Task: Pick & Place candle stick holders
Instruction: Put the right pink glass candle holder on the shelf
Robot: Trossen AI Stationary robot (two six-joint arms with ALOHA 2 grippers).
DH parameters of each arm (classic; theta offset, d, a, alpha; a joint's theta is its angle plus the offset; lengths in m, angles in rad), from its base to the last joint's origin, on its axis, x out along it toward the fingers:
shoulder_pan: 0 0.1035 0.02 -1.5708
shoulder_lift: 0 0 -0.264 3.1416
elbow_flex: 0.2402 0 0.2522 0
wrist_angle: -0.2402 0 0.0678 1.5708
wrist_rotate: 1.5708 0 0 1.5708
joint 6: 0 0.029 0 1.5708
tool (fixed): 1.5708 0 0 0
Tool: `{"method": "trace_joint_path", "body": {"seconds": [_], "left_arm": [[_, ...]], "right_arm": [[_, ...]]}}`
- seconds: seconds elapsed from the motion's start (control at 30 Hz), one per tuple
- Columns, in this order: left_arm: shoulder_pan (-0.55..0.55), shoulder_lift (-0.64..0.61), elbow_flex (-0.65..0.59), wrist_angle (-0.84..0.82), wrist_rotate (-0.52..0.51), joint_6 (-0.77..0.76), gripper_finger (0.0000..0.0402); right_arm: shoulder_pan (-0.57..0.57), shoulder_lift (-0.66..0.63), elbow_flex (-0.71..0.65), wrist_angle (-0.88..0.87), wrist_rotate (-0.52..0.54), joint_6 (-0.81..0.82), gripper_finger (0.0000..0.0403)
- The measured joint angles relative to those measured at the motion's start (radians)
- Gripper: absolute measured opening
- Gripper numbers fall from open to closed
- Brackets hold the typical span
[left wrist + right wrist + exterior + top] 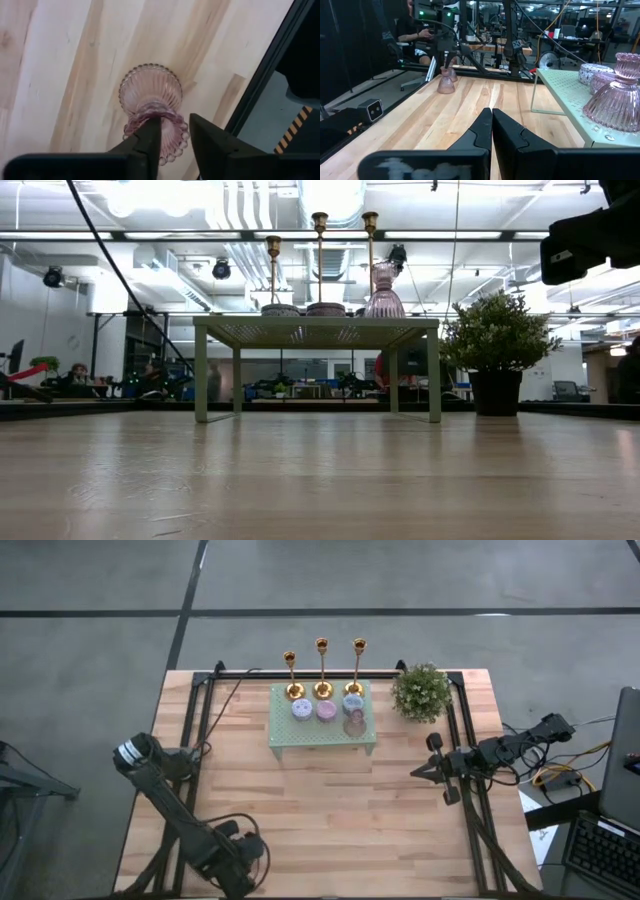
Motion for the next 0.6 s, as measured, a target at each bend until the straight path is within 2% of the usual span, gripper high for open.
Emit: {"method": "trace_joint_path", "body": {"seconds": [0.23,0.6], "left_arm": [[0.042,-0.009,-0.012,-0.015,0.029,0.078,0.0038],[0.149,-0.056,-0.01,-0.121,0.007,0.273,0.0033]], "right_arm": [[0.0,0.0,0.0,0.0,0.0,-0.001,0.0008],[0.0,0.0,0.0,0.0,0.0,0.0,0.0008]]}}
